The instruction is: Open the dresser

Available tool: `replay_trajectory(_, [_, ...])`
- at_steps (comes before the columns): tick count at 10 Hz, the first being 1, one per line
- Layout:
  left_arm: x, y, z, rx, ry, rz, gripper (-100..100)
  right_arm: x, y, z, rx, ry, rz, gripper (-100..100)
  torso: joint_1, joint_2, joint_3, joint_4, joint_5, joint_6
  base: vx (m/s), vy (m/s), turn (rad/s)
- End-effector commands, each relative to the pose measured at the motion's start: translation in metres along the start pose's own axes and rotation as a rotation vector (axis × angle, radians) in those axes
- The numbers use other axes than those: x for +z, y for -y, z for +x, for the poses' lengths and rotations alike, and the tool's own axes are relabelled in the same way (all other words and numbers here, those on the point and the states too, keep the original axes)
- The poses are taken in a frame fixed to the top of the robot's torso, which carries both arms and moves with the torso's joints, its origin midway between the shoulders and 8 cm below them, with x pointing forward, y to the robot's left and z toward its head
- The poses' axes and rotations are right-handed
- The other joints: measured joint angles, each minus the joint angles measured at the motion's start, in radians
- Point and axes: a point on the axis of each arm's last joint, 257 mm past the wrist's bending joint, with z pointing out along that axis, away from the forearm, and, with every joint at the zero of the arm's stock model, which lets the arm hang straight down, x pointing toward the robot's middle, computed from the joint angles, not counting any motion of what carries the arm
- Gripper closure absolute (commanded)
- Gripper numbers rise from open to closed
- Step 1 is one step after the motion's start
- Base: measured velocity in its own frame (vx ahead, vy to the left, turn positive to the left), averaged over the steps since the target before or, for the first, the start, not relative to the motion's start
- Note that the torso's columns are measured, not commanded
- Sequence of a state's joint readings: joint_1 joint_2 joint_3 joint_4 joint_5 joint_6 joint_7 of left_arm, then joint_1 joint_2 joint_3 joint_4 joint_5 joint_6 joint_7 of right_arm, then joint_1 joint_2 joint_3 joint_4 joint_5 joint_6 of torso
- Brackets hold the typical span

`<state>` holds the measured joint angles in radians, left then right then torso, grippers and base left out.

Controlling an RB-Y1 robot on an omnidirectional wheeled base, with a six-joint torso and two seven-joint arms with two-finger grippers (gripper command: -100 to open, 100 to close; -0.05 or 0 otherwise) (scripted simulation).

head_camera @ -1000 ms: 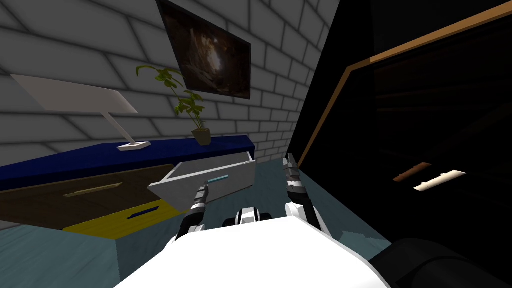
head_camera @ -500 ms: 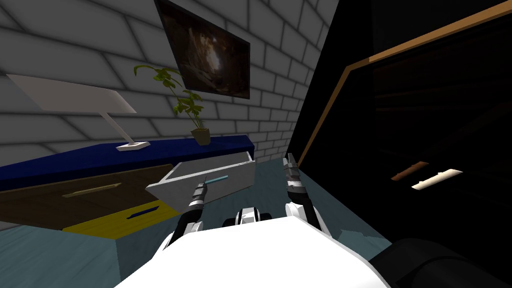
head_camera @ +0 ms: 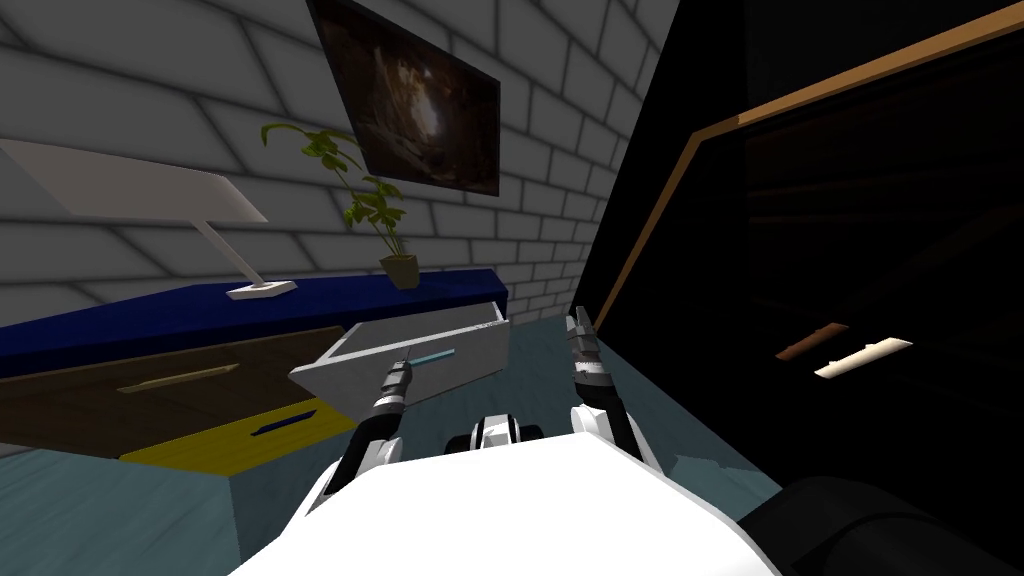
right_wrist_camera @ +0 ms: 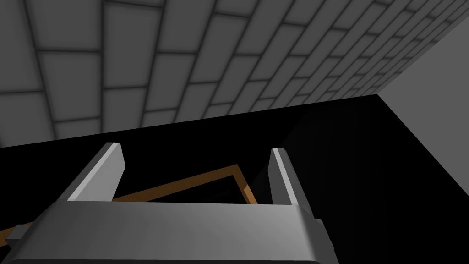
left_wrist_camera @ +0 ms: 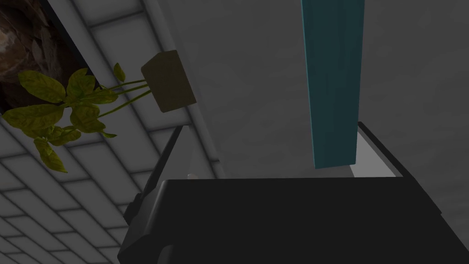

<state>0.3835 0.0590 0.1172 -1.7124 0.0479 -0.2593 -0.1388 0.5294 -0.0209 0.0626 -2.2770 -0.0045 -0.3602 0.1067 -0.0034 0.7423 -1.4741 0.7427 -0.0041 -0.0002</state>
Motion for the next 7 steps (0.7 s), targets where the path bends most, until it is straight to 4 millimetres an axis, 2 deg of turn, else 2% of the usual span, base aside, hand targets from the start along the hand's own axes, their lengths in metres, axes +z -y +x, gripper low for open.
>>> replay_trajectory(1, [-0.0001,0.0014,-0.0013,0.0,-0.001,-0.006,-100,0.0,0.0,0.0,0.0,0.0,0.0,0,0.0,0.0,0.0,0.001,-0.001,0.0,0.0,0.0,0.0])
replay_trajectory(2, [-0.0006,-0.0003,-0.0013,-0.001,-0.002,-0.012,0,0.0,0.0,0.0,0.0,0.0,0.0,0,0.0,0.0,0.0,-0.001,0.0,0.0,0.0,0.0,0.0])
replay_trajectory(7, [-0.0025,-0.0059,-0.0009,-0.002,-0.003,-0.026,0,0.0,0.0,0.0,0.0,0.0,0.0,0,0.003,-0.004,-0.002,-0.004,0.003,0.0,0.0,0.0,0.0])
